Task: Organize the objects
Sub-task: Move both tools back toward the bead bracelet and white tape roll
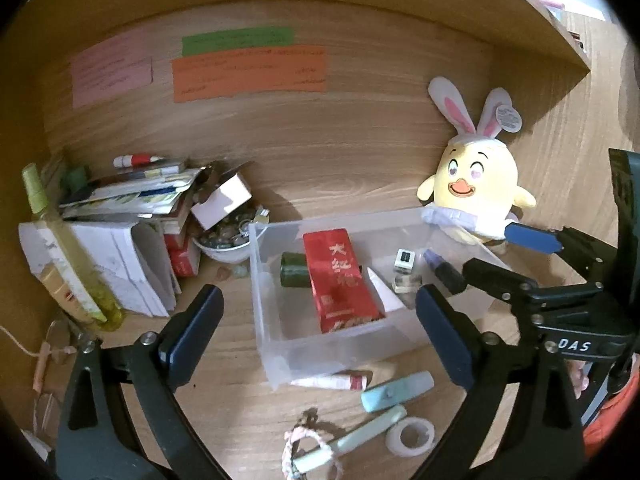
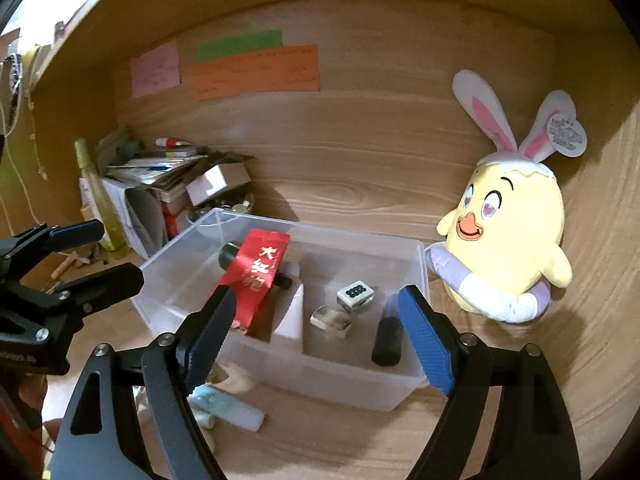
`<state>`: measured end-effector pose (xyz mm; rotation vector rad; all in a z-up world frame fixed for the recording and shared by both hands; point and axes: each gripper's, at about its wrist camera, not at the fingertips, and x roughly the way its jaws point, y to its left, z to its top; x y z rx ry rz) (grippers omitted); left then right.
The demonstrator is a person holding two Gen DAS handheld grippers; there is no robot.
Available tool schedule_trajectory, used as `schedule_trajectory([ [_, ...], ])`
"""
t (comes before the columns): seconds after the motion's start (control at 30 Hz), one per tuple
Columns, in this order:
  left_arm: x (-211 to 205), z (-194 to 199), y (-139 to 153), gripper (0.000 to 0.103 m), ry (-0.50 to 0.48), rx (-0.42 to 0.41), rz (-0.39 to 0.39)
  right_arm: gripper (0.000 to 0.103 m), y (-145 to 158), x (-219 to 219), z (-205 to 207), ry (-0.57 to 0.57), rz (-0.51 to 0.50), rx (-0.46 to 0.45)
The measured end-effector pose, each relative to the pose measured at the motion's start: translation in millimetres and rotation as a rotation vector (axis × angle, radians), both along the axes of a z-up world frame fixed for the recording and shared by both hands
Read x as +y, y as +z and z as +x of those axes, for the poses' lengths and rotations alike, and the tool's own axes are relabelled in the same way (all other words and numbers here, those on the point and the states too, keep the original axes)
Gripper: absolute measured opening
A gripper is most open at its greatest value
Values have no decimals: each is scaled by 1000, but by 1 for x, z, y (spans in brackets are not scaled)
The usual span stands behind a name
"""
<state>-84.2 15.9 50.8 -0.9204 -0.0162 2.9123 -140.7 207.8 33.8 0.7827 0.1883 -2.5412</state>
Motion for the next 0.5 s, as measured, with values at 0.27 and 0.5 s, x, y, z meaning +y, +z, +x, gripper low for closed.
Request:
schedule_trajectory([
  [0.27,-21,20,-18,98,43,-58,-4,82,-11,-4,21,39,1,-38],
  [0.5,-42,33,-43,98,85,-135,2,82,-38,-15,37,80,20,-113],
])
